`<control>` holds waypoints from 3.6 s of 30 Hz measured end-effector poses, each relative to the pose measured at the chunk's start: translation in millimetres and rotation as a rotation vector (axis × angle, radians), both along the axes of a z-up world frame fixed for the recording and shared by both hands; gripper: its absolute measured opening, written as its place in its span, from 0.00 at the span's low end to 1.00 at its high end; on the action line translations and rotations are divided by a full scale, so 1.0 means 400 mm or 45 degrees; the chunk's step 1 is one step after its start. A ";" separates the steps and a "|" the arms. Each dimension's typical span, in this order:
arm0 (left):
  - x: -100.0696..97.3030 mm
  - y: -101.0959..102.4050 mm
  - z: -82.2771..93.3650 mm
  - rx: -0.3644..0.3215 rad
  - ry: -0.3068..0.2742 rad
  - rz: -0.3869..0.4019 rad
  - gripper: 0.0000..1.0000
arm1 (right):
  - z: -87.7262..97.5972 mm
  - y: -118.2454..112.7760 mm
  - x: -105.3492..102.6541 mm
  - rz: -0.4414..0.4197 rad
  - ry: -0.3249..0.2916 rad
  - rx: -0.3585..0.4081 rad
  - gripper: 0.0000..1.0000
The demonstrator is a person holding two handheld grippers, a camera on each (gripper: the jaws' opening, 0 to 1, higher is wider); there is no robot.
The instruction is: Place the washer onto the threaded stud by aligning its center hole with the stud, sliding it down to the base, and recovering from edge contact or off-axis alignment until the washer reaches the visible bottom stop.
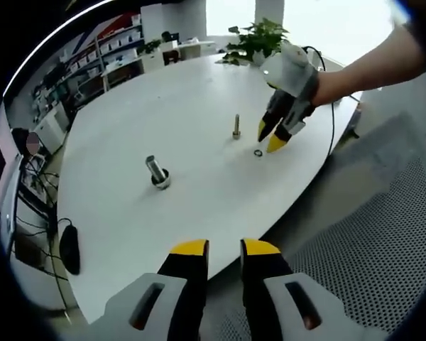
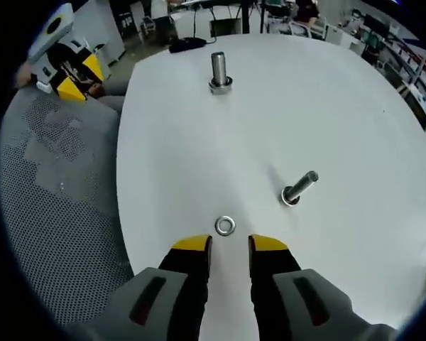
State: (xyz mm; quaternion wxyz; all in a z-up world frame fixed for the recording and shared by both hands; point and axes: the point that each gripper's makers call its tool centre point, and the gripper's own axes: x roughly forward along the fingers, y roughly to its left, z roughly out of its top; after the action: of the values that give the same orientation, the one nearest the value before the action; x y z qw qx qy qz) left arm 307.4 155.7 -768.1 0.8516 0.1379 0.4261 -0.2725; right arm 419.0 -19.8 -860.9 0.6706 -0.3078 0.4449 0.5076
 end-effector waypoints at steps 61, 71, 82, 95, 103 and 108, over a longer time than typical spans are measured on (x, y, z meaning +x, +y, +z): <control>0.009 0.033 -0.008 0.012 0.009 0.075 0.16 | -0.014 0.019 0.001 0.160 0.002 0.081 0.24; 0.009 0.038 -0.009 0.016 0.012 0.087 0.16 | -0.013 0.040 -0.010 0.292 -0.069 0.027 0.21; 0.012 0.042 -0.009 0.019 0.010 0.098 0.16 | -0.016 0.031 -0.013 0.399 0.001 -0.091 0.16; 0.004 0.041 -0.018 0.023 0.039 0.093 0.15 | -0.023 0.045 -0.017 0.512 -0.041 -0.394 0.15; 0.000 0.042 -0.022 0.028 0.054 0.096 0.15 | -0.023 0.048 -0.012 0.462 0.017 -0.478 0.14; 0.002 0.045 -0.018 0.025 0.042 0.102 0.14 | -0.024 0.048 -0.012 0.455 0.008 -0.507 0.14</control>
State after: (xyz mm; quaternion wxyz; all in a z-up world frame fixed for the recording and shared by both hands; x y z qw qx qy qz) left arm 308.1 173.8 -775.1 0.8531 0.1247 0.4481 -0.2362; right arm 414.3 -0.7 -870.4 0.4952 -0.5057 0.4766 0.5214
